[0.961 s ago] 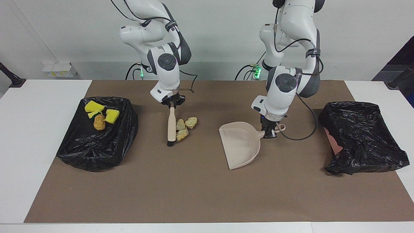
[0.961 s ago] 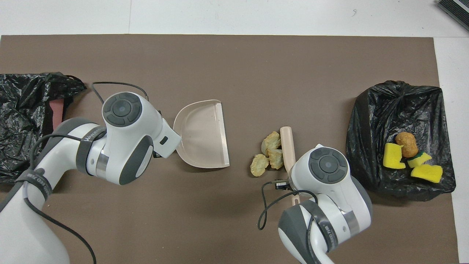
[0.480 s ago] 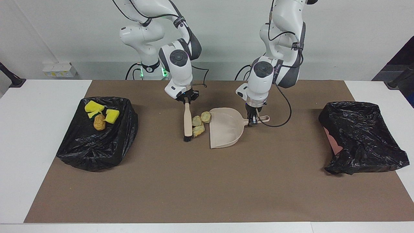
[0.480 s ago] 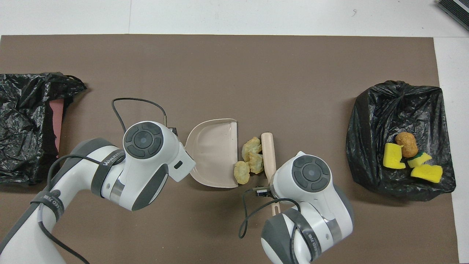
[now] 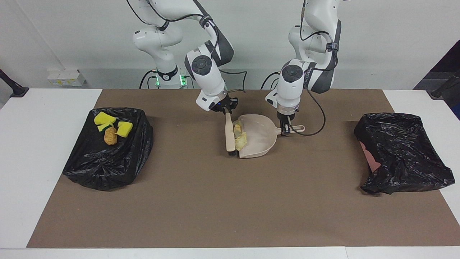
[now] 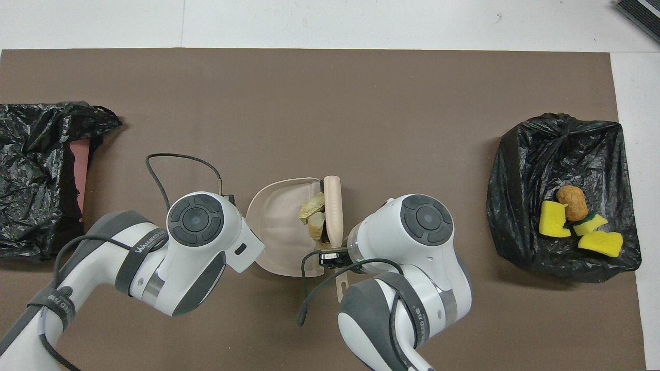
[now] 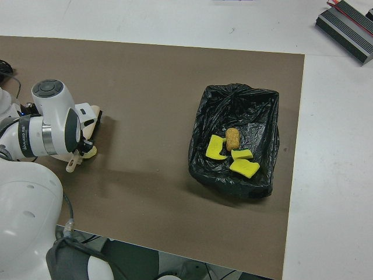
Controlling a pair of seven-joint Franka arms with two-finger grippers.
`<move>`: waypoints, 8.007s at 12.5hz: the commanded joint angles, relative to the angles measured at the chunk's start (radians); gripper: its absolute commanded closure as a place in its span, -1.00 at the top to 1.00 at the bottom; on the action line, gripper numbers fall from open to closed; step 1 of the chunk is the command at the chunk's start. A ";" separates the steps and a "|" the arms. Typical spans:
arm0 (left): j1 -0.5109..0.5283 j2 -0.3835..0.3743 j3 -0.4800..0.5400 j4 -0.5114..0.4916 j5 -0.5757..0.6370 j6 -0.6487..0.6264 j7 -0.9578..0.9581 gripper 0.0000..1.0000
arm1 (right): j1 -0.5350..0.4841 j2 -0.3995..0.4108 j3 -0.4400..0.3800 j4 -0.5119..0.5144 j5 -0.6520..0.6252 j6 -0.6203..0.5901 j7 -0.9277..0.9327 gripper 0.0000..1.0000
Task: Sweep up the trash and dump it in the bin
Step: 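Sweep the bread chunks into the dustpan with the right gripper's brush, then carry the loaded dustpan with the left gripper over the black bin, then tip the dustpan into the bin while the right gripper drops the brush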
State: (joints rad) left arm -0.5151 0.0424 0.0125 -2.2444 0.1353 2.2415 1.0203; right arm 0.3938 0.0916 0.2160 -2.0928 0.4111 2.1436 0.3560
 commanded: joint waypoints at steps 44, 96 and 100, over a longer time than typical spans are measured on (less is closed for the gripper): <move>0.111 -0.005 0.001 0.134 0.224 -0.075 -0.025 -1.00 | 0.370 -0.135 0.011 -0.237 -0.172 0.062 0.520 -1.00; 0.679 0.123 0.011 0.598 1.004 -0.303 0.228 -1.00 | -0.388 -0.170 -0.211 0.487 -0.405 -0.616 -0.249 1.00; 0.633 0.148 0.007 0.634 0.799 -0.306 0.228 -1.00 | -0.388 -0.170 -0.208 0.487 -0.403 -0.622 -0.250 1.00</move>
State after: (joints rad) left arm 0.1582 0.1718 0.0120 -1.6458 0.9910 1.9360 1.2563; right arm 0.0102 -0.0663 0.0043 -1.5941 0.0045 1.5303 0.1323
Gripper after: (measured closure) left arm 0.678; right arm 0.000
